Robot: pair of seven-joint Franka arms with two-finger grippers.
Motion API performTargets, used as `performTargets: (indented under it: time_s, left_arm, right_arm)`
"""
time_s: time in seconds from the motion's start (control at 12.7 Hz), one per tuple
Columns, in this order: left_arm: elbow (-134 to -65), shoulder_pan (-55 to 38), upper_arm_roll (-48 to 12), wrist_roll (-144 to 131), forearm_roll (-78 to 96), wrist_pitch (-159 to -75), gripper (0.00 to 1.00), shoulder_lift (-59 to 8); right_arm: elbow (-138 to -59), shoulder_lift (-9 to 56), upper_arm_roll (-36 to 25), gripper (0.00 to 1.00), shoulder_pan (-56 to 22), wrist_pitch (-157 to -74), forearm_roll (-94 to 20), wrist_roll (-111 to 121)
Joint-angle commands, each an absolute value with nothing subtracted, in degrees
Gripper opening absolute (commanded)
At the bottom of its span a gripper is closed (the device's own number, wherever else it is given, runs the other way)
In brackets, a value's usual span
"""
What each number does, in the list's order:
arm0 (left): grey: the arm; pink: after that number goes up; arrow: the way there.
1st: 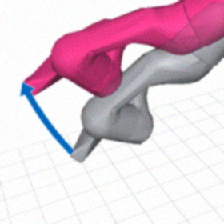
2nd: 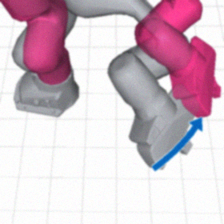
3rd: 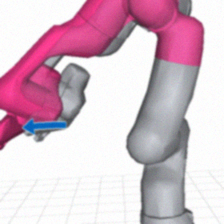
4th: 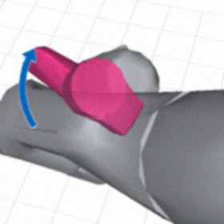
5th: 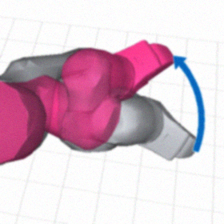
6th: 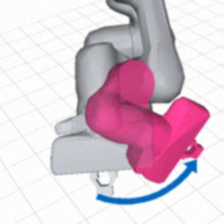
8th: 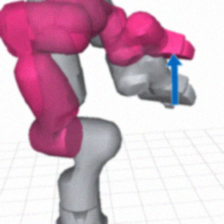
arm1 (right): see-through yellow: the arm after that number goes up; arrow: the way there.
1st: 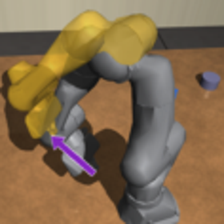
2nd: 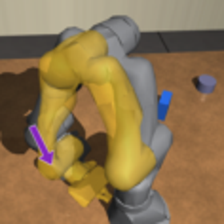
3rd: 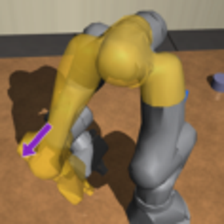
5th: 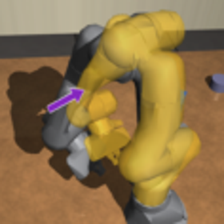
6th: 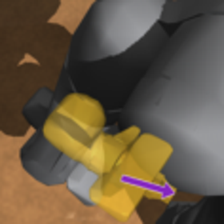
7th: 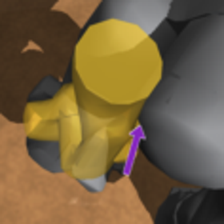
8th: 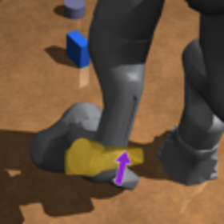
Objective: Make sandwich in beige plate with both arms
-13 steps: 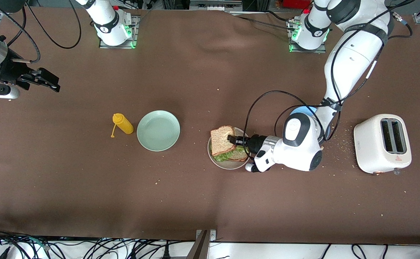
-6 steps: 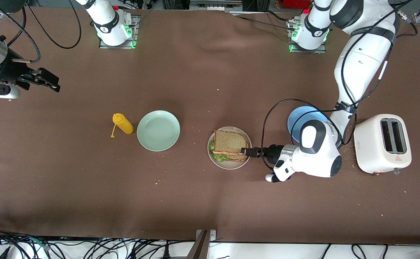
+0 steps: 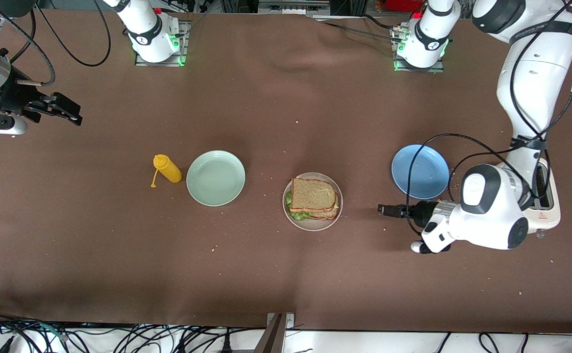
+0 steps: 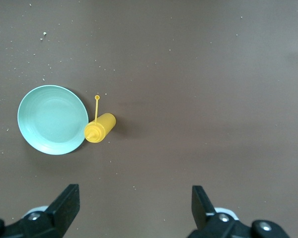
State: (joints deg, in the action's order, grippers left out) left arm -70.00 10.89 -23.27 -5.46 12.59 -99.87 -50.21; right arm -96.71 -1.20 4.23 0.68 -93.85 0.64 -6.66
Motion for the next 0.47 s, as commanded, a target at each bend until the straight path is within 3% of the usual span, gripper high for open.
performTargets:
  time_s: [0.0,0.39]
  left_arm:
    - [-70.2,12.9,-23.7,-5.1,9.0,-95.1,1.00,-47.5]
    - [-70.1,14.6,-23.6,-5.1,8.5,-92.6,1.00,-45.5]
  right_arm:
    - [-96.0,-1.1,4.6,1.00,1.1,-93.5,-0.4,-6.8]
    - [-96.0,-1.1,4.6,1.00,1.1,-93.5,-0.3,-6.6]
